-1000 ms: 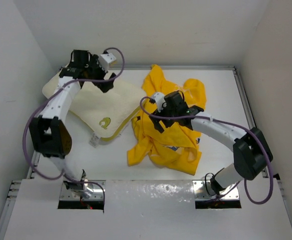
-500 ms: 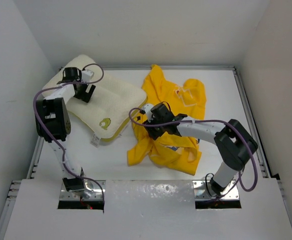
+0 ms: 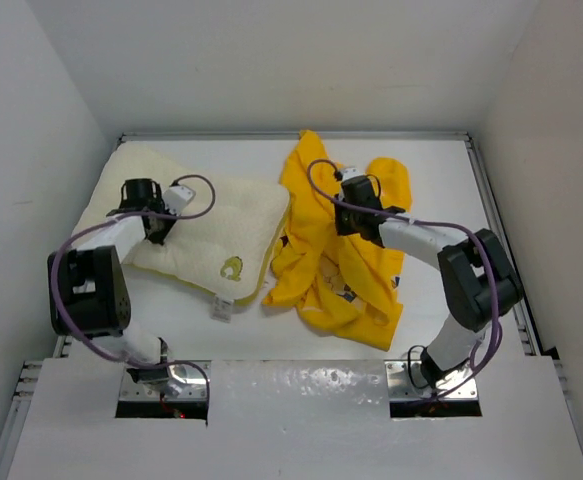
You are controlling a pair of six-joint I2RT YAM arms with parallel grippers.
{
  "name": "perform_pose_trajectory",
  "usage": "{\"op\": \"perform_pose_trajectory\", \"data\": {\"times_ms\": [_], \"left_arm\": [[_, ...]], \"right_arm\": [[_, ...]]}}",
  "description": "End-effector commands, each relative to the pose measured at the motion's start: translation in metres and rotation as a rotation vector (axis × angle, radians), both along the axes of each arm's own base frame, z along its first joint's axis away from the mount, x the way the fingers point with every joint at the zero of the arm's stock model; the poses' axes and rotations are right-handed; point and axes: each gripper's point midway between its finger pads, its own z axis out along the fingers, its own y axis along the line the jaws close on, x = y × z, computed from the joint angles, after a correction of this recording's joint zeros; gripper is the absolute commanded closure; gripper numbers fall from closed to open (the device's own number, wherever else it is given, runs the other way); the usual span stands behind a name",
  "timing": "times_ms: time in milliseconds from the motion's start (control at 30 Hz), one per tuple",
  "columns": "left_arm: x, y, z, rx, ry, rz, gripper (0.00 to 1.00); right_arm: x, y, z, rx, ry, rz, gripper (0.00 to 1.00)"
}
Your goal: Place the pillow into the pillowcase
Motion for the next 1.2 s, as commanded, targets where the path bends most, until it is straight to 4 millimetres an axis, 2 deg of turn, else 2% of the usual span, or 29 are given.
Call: {"op": "perform_pose_trajectory", "data": {"times_ms": [0, 33, 67, 100, 133, 167, 200, 233, 367, 400, 433, 467, 500, 533, 567, 600, 667, 700, 733, 767, 800, 833, 867, 900, 967, 1067, 1100, 1133, 1167], "left_arm": [[-0.102, -0.030, -0.016, -0.099, 0.316, -0.143, 1.00], [-0.108, -0.033, -0.009, -0.111, 0.332, -0.174, 1.00], [-0.119, -0.039, 0.007, -0.138, 0.387, -0.212, 0.93], [-0.120, -0.043, 0.019, -0.135, 0.398, -0.296, 0.63], [-0.133, -0.054, 0.030, -0.192, 0.459, -0.341, 0.51], [-0.107, -0.055, 0.061, -0.174, 0.377, -0.392, 0.36], [-0.096, -0.060, 0.074, -0.184, 0.358, -0.422, 0.16], [-0.073, -0.069, 0.109, -0.206, 0.263, -0.465, 0.01], [-0.014, -0.105, 0.168, -0.312, 0.013, -0.594, 0.00], [-0.005, -0.119, 0.169, -0.335, -0.013, -0.639, 0.00], [0.010, -0.126, 0.168, -0.313, -0.057, -0.671, 0.00], [0.018, -0.139, 0.155, -0.296, -0.044, -0.712, 0.00], [0.027, -0.135, 0.142, -0.256, -0.036, -0.710, 0.00], [0.037, -0.144, 0.131, -0.233, -0.037, -0.741, 0.00], [0.045, -0.147, 0.105, -0.218, 0.014, -0.785, 0.00], [0.049, -0.148, 0.096, -0.212, 0.035, -0.814, 0.00], [0.064, -0.155, 0.097, -0.246, 0.034, -0.861, 0.00], [0.072, -0.160, 0.077, -0.292, 0.075, -0.867, 0.00], [0.085, -0.163, 0.087, -0.299, 0.054, -0.877, 0.00], [0.092, -0.166, 0.082, -0.317, 0.059, -0.875, 0.00], [0.102, -0.169, 0.065, -0.341, 0.077, -0.866, 0.00], [0.114, -0.171, 0.067, -0.352, 0.058, -0.833, 0.00], [0.121, -0.171, 0.054, -0.354, 0.071, -0.814, 0.00], [0.127, -0.171, 0.051, -0.342, 0.059, -0.813, 0.00], [0.124, -0.174, 0.037, -0.328, 0.083, -0.832, 0.00], [0.086, -0.174, 0.013, -0.295, 0.214, -0.948, 0.00], [0.061, -0.172, 0.000, -0.318, 0.301, -0.962, 0.01], [0.051, -0.171, -0.006, -0.317, 0.323, -0.994, 0.24], [0.042, -0.170, -0.007, -0.323, 0.336, -0.991, 0.42]], "right_arm": [[0.048, -0.033, 0.063, -0.036, -0.174, -0.191, 1.00], [0.051, -0.040, 0.067, -0.072, -0.172, -0.206, 1.00], [0.066, -0.042, 0.086, -0.072, -0.212, -0.225, 1.00], [0.074, -0.050, 0.093, -0.082, -0.223, -0.250, 1.00], [0.080, -0.052, 0.091, -0.088, -0.210, -0.255, 1.00], [0.095, -0.053, 0.108, -0.063, -0.239, -0.271, 1.00], [0.100, -0.050, 0.111, -0.054, -0.241, -0.259, 1.00], [0.111, -0.047, 0.118, -0.055, -0.256, -0.256, 1.00], [0.128, -0.035, 0.125, -0.044, -0.259, -0.231, 1.00], [0.130, -0.034, 0.126, -0.044, -0.257, -0.227, 1.00], [0.133, -0.030, 0.130, -0.031, -0.260, -0.216, 1.00], [0.135, -0.029, 0.127, -0.032, -0.254, -0.213, 1.00], [0.136, -0.028, 0.127, -0.036, -0.254, -0.210, 1.00], [0.138, -0.028, 0.129, -0.040, -0.257, -0.209, 1.00], [0.138, -0.028, 0.128, -0.044, -0.257, -0.206, 1.00], [0.138, -0.028, 0.128, -0.047, -0.256, -0.196, 1.00], [0.135, -0.025, 0.124, -0.042, -0.243, -0.178, 1.00], [0.134, -0.025, 0.124, -0.039, -0.241, -0.176, 1.00], [0.131, -0.024, 0.118, -0.041, -0.226, -0.170, 1.00], [0.129, -0.023, 0.115, -0.036, -0.215, -0.163, 1.00], [0.127, -0.022, 0.110, -0.034, -0.205, -0.161, 1.00], [0.123, -0.022, 0.103, -0.038, -0.189, -0.155, 1.00], [0.122, -0.020, 0.098, -0.031, -0.176, -0.147, 1.00], [0.120, -0.020, 0.095, -0.028, -0.166, -0.143, 1.00], [0.117, -0.018, 0.088, -0.025, -0.149, -0.136, 1.00], [0.117, -0.017, 0.082, -0.028, -0.135, -0.131, 1.00], [0.119, -0.016, 0.082, -0.028, -0.135, -0.131, 1.00], [0.120, -0.015, 0.081, -0.029, -0.132, -0.131, 1.00], [0.122, -0.015, 0.081, -0.027, -0.131, -0.133, 1.00]]}}
